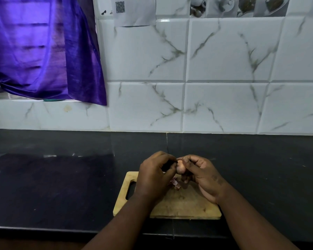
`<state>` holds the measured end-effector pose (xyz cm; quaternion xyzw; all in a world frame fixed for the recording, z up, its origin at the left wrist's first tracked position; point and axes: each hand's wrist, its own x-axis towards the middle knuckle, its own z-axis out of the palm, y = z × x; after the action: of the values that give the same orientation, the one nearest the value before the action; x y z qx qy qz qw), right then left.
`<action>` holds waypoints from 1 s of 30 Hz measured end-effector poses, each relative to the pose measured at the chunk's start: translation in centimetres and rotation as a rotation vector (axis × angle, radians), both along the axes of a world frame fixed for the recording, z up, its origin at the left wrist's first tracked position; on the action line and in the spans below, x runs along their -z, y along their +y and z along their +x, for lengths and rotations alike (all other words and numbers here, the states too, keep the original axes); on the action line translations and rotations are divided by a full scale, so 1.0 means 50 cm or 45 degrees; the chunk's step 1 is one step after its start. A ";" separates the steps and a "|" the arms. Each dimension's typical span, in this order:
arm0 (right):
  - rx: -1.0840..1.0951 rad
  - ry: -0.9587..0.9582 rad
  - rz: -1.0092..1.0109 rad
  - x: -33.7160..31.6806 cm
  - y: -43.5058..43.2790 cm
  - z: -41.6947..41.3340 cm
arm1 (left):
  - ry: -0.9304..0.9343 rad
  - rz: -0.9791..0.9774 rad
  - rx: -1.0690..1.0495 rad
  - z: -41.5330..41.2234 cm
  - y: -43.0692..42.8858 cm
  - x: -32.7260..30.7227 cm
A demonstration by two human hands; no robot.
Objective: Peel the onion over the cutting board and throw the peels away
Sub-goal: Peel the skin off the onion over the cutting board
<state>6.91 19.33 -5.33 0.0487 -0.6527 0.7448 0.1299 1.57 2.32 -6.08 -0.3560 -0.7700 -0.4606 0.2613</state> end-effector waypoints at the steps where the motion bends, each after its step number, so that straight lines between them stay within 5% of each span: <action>1: -0.015 -0.011 -0.012 -0.001 0.000 0.001 | -0.019 -0.003 -0.014 0.003 0.002 0.000; 9: -0.093 0.002 0.015 -0.008 0.004 0.005 | -0.138 0.121 0.009 0.005 -0.002 0.001; 30: 0.060 0.058 0.029 -0.002 0.005 0.003 | -0.018 -0.126 -0.152 0.014 0.006 -0.003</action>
<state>7.06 19.59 -5.25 0.0518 -0.6589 0.7328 0.1616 2.26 2.61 -5.93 -0.3187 -0.8133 -0.4082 0.2650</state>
